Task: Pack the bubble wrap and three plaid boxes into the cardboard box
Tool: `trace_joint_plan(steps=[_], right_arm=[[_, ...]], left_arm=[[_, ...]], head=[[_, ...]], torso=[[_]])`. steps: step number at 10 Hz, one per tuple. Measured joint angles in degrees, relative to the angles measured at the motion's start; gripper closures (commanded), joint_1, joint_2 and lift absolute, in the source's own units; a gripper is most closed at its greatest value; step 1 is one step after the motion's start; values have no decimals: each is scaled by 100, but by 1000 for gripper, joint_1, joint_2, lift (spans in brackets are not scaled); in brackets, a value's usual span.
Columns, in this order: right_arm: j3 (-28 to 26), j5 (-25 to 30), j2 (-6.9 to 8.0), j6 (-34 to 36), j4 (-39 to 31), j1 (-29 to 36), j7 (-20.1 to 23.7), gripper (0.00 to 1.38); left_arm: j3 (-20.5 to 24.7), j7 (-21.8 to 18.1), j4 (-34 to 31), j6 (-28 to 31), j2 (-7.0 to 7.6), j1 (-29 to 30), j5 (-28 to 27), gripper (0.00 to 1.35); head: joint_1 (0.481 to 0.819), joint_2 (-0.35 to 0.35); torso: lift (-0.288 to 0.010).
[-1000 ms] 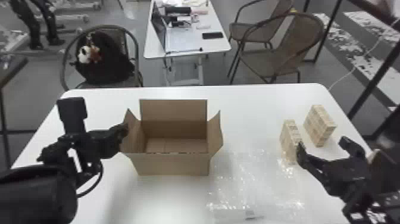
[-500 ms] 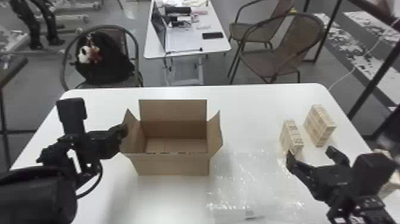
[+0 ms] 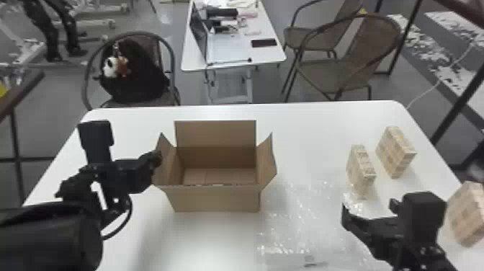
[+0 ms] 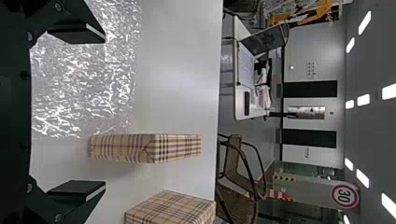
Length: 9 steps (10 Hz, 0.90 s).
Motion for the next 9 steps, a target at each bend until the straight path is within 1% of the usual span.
trace_joint_plan(steps=[1,2,3,4,5,7,8,9], right_arm=[[235,-205,-76,352,177,-278,36,182],[526,-421,-171,929,335,-682,54,179],[762,-660,-210,1621,472,-1091,75,179],[978,-774,-229,2040,619,-1427,183,179],[1096,-864,-240,2303,691,-1592,39,179],[1123,-1333,-207,2925,664,-1695,-752,179],[1123,-1501,-183,3091,667,-1732,-991,190],[1088,-1730,-141,3051,802,-1737,-1101,279]], left_arm=[[-21,6,9,-1,0,2,-19,1216],[-34,8,20,2,0,6,-29,1216],[-58,24,33,7,0,-4,-37,1216],[-73,32,35,8,0,-17,-38,1216],[-82,33,37,8,0,-20,-35,1216],[-76,35,36,-5,0,8,-27,1216],[-77,40,37,-29,0,15,-25,1216],[-77,41,41,-48,0,20,-25,1216]], head=[[695,101],[695,117],[695,143],[695,166],[695,174],[695,166],[695,164],[695,167]], torso=[[-92],[-92],[-92],[-92],[-92],[-92],[-92],[-92]])
